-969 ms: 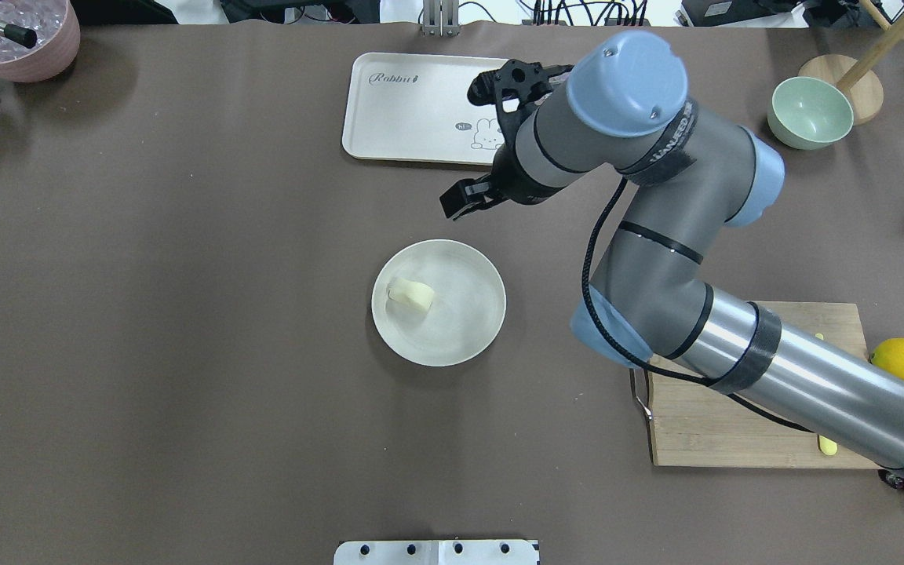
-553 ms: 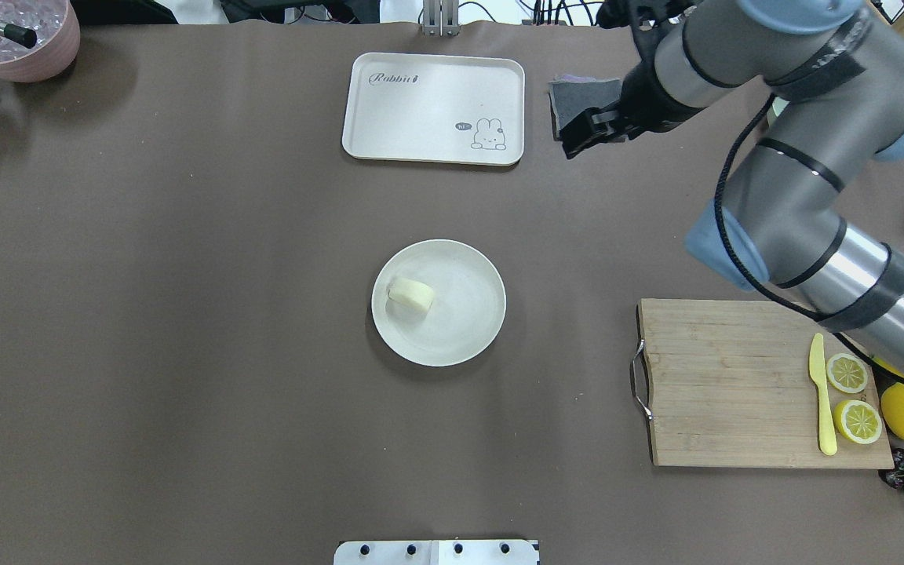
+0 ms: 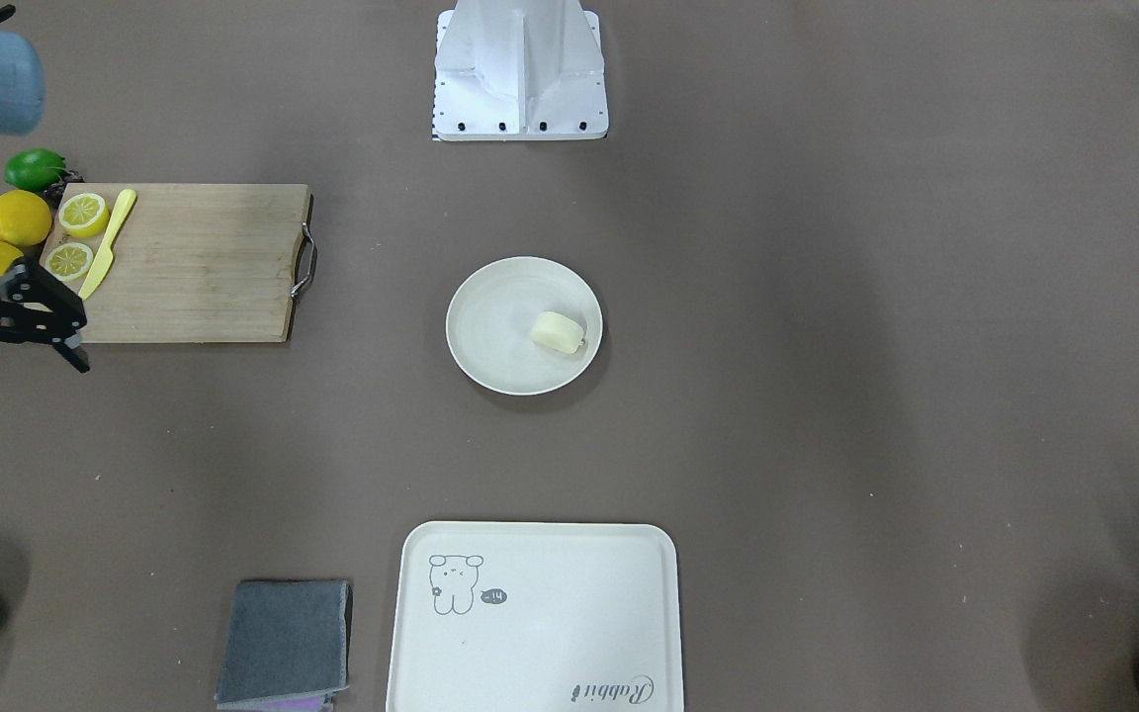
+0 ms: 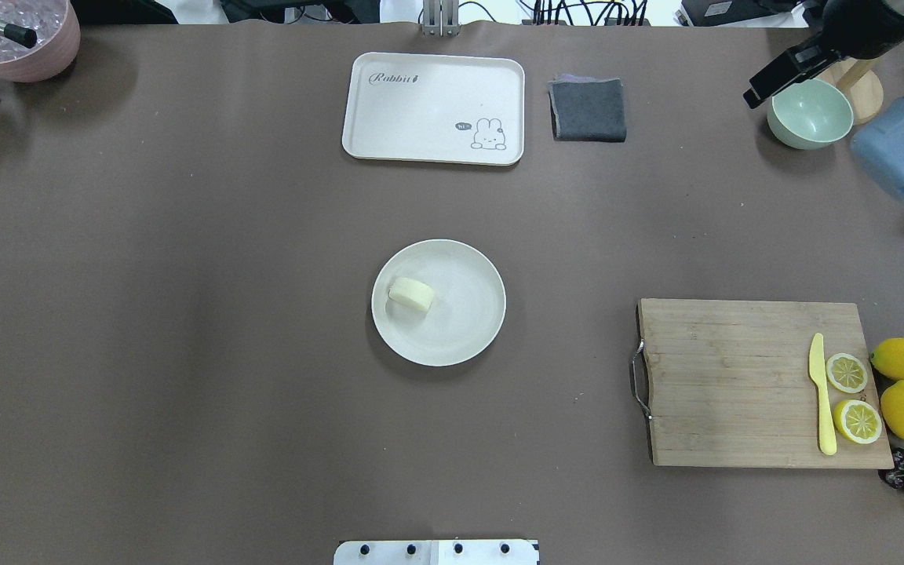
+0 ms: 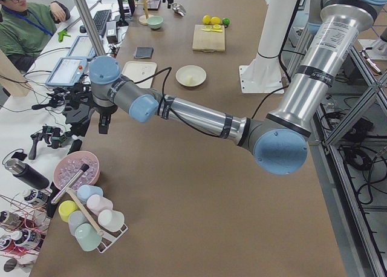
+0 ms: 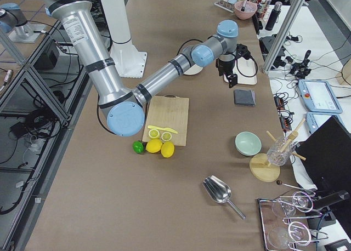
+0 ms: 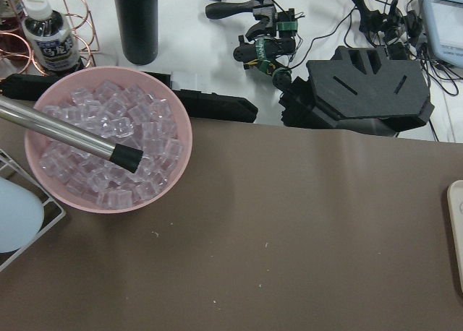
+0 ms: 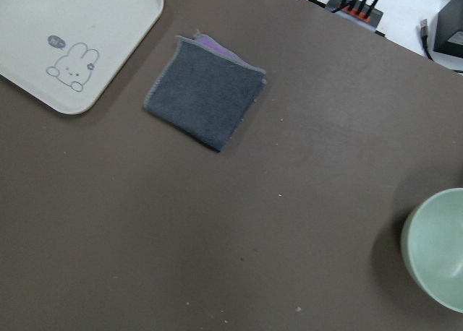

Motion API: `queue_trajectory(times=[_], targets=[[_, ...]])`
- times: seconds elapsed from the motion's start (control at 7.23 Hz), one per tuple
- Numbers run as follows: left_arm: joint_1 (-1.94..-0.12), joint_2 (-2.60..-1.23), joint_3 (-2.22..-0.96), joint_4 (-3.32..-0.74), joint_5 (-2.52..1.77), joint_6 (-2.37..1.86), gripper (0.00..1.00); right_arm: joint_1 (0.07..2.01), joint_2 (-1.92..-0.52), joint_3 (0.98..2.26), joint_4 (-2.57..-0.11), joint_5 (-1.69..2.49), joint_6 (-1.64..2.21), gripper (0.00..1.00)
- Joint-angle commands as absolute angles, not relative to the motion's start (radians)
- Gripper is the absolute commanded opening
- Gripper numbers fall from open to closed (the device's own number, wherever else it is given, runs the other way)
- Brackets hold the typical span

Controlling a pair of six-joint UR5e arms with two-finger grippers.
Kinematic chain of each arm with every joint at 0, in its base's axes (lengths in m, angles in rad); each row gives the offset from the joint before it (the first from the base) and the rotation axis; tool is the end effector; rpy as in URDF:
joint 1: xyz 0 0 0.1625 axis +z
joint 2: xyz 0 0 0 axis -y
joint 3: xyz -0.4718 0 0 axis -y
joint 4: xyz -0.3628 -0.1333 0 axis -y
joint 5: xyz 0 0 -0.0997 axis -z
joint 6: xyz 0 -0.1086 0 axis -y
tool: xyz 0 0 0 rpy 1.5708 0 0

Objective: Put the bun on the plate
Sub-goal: 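Open the right gripper and lift it away from the plate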

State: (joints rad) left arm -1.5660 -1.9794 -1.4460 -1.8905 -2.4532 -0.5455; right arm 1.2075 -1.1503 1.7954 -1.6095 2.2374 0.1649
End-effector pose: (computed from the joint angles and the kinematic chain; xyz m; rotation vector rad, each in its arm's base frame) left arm -0.0463 -0.6572 0.4941 0.3097 0.9748 -0.2268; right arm -0.1560 -0.5965 0.3884 0.3967 -0.7795 -0.3877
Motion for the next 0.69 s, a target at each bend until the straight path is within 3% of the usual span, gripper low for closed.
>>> queue_trajectory(times=[0.0,0.55], targets=[[-1.606,-1.994,-1.445,-1.724,-2.456,-0.526,0.98,1.302,-1.184,1.792,-1.647,2.255,0.095,1.00],[-1.634,-2.003,-1.498,-1.556,-2.457,-0.515,0.98,1.442,-1.256,1.790,-1.672,2.316,0.037,1.00]])
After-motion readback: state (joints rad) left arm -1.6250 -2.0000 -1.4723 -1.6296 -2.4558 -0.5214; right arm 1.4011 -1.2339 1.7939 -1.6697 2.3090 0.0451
